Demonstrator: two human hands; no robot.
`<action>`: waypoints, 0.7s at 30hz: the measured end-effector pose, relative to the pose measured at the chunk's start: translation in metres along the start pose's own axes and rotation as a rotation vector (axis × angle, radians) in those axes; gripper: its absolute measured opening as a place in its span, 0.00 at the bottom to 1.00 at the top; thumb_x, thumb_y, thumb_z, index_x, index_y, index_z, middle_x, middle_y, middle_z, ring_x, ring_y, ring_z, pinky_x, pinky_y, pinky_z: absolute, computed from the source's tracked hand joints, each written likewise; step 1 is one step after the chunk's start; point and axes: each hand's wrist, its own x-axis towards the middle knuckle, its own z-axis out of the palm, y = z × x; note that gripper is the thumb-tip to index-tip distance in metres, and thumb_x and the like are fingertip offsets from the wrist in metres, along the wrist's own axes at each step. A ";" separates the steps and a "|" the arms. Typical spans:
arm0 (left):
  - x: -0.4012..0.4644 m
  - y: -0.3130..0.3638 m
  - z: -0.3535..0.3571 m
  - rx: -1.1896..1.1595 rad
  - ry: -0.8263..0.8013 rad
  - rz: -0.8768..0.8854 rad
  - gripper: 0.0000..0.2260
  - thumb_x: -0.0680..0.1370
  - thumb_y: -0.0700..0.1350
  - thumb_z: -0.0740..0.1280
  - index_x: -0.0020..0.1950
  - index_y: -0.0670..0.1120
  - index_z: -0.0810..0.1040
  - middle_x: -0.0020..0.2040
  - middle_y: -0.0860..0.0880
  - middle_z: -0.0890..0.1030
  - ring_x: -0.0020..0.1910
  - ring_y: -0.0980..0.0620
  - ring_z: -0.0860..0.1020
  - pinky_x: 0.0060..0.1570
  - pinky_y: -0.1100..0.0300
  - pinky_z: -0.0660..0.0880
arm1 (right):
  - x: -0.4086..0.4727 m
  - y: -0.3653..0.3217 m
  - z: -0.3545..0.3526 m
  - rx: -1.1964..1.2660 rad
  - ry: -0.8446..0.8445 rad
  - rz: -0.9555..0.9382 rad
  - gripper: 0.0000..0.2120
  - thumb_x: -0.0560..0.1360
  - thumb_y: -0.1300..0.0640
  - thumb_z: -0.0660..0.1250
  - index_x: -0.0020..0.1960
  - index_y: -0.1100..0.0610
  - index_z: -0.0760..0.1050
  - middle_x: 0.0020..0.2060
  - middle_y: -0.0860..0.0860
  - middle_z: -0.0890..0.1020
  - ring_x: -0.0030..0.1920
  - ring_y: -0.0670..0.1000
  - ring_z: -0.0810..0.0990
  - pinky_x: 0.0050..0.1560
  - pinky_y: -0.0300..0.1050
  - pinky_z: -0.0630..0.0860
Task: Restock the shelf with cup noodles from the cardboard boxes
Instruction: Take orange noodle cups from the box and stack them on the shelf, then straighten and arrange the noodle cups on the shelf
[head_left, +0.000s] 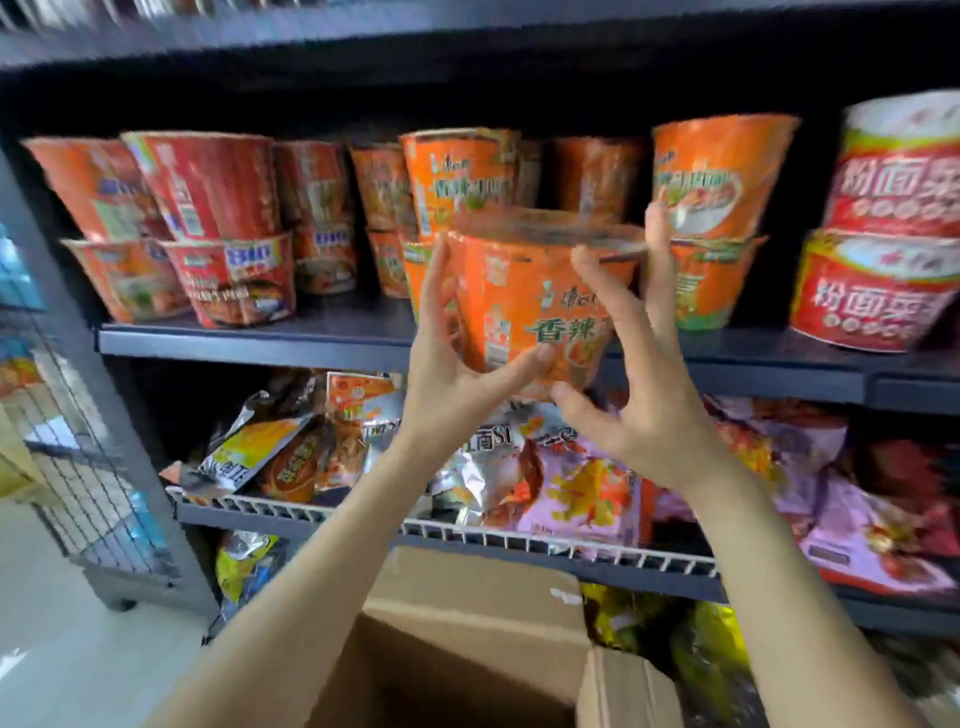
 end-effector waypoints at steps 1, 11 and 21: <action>0.013 0.002 0.011 -0.024 0.014 0.033 0.47 0.66 0.48 0.77 0.77 0.49 0.51 0.70 0.45 0.68 0.67 0.50 0.73 0.63 0.49 0.73 | 0.009 0.003 -0.009 0.009 0.054 0.004 0.34 0.74 0.63 0.70 0.74 0.53 0.58 0.75 0.64 0.38 0.77 0.57 0.38 0.72 0.33 0.51; 0.129 -0.025 0.059 0.348 0.021 -0.076 0.32 0.76 0.58 0.67 0.76 0.48 0.61 0.68 0.50 0.73 0.65 0.53 0.73 0.64 0.52 0.72 | 0.096 0.080 -0.026 -0.281 0.178 0.243 0.30 0.79 0.57 0.64 0.76 0.51 0.55 0.77 0.56 0.52 0.76 0.54 0.53 0.72 0.46 0.59; 0.084 -0.040 -0.003 0.613 0.072 0.060 0.13 0.79 0.47 0.64 0.64 0.54 0.74 0.57 0.56 0.79 0.54 0.57 0.76 0.53 0.59 0.73 | 0.069 0.107 0.017 -0.721 0.020 0.287 0.24 0.74 0.52 0.70 0.68 0.55 0.70 0.73 0.66 0.58 0.72 0.68 0.59 0.67 0.67 0.64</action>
